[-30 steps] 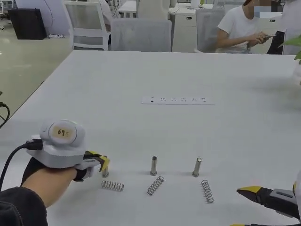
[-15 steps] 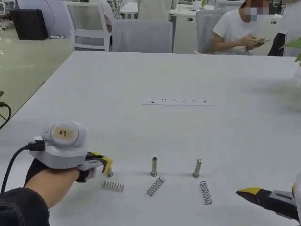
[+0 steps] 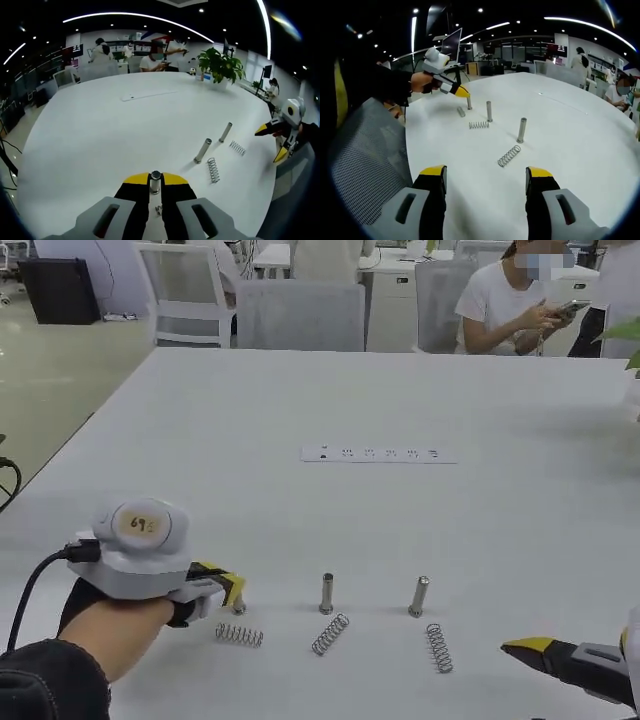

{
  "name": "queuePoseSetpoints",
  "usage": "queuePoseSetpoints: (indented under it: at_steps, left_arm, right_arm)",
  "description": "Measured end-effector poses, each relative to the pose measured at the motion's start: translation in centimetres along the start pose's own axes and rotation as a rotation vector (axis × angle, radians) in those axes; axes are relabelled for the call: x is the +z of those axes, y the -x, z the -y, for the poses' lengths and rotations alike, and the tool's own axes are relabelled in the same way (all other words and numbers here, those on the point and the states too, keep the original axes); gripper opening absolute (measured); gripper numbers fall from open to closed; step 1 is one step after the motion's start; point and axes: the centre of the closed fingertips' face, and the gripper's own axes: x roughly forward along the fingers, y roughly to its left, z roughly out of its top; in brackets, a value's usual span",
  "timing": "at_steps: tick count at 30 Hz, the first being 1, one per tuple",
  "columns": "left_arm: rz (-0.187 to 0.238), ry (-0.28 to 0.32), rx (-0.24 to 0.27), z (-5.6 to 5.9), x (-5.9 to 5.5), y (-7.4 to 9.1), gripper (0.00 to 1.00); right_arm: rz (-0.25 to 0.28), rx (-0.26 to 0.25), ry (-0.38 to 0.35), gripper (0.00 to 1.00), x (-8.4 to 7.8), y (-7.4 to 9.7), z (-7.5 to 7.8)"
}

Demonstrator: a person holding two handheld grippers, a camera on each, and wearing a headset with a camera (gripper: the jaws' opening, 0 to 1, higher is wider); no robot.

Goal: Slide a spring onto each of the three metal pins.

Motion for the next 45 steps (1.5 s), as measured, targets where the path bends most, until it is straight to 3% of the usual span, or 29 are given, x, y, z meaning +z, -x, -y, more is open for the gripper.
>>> queuePoseSetpoints:
  at_steps: [31, 45]
  left_arm:
    - [0.004, -0.020, -0.018, 0.7, -0.4, 0.6, 0.10]
    - [-0.031, -0.029, -0.031, 0.1, -2.2, 1.4, 0.12]
  right_arm:
    - [0.002, -0.001, 0.002, 0.63, 0.1, 0.0, -0.1]
    - [-0.002, -0.003, 0.001, 0.62, 0.0, -0.1, -0.1]
